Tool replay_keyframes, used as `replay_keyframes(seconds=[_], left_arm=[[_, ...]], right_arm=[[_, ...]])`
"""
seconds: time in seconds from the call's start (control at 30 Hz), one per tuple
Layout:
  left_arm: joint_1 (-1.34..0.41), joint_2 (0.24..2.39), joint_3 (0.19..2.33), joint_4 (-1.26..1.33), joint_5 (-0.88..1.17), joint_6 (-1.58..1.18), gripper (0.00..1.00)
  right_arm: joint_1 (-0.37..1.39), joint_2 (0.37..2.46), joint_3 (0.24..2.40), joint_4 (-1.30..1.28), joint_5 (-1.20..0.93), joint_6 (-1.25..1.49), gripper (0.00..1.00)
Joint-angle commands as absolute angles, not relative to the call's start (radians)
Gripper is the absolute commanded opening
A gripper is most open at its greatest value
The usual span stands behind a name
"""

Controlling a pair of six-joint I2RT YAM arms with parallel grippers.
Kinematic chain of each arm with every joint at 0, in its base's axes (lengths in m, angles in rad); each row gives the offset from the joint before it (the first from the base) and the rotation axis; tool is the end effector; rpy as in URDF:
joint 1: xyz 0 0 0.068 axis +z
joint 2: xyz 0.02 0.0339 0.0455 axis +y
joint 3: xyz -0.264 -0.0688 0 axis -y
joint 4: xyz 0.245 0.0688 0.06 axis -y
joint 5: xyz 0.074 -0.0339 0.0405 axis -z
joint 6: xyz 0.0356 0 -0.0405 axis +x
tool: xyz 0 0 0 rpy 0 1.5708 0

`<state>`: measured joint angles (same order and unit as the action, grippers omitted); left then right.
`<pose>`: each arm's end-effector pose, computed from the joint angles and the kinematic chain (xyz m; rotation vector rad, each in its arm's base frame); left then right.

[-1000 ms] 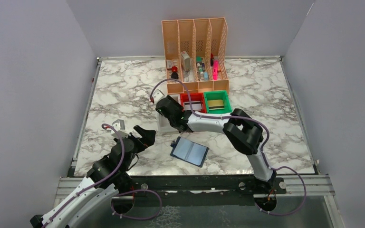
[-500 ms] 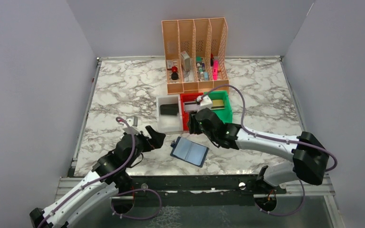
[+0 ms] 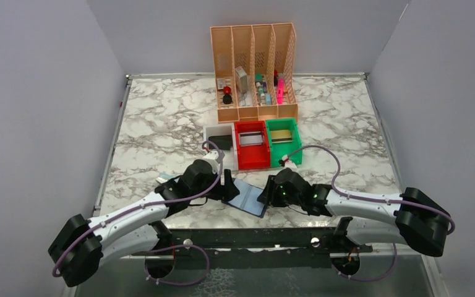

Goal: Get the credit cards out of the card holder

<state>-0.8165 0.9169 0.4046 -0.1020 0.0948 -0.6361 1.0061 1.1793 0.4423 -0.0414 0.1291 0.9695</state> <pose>0.1289 -0.1421 0.1922 0.2676 2.3210 -0.8869 0.1210 0.1824 0.1606 0.0218 2.4923 0.7814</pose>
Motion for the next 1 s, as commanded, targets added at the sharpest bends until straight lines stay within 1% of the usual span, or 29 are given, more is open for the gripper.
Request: replay_keyframes(seconds=[0.0,0.1,0.33,0.47,0.6,0.67,0.8,0.97], left_arm=[[-0.847,1.009,0.449,-0.035,0.142,-0.582,0.67],[-0.862,1.052,0.456,-0.044,0.115,-0.576,0.64],[-0.874,1.118,0.443,-0.076,0.065,-0.564,0.62],[-0.888,1.127,0.412,-0.058,0.064,-0.576,0.51],[-0.897,1.125,0.395,-0.056,0.061,-0.583,0.38],[-0.900,1.120,0.388,-0.056,0.057,-0.592,0.33],[-0.908,1.099,0.373,-0.055,0.048,-0.618,0.30],[-0.913,1.086,0.361,-0.049,0.044,-0.627,0.29]], right_arm=[[1.006,1.191,0.420,0.043,0.051,1.047,0.43],[1.006,1.217,0.430,0.054,0.037,1.043,0.41],[1.006,1.268,0.449,0.008,0.074,1.089,0.41],[1.006,1.297,0.472,-0.033,0.082,1.119,0.39],[1.006,1.283,0.471,-0.046,0.084,1.127,0.38],[1.006,1.269,0.480,-0.066,0.085,1.115,0.39],[1.006,1.248,0.502,-0.135,0.121,1.116,0.40],[1.006,1.281,0.488,-0.113,0.117,1.147,0.41]])
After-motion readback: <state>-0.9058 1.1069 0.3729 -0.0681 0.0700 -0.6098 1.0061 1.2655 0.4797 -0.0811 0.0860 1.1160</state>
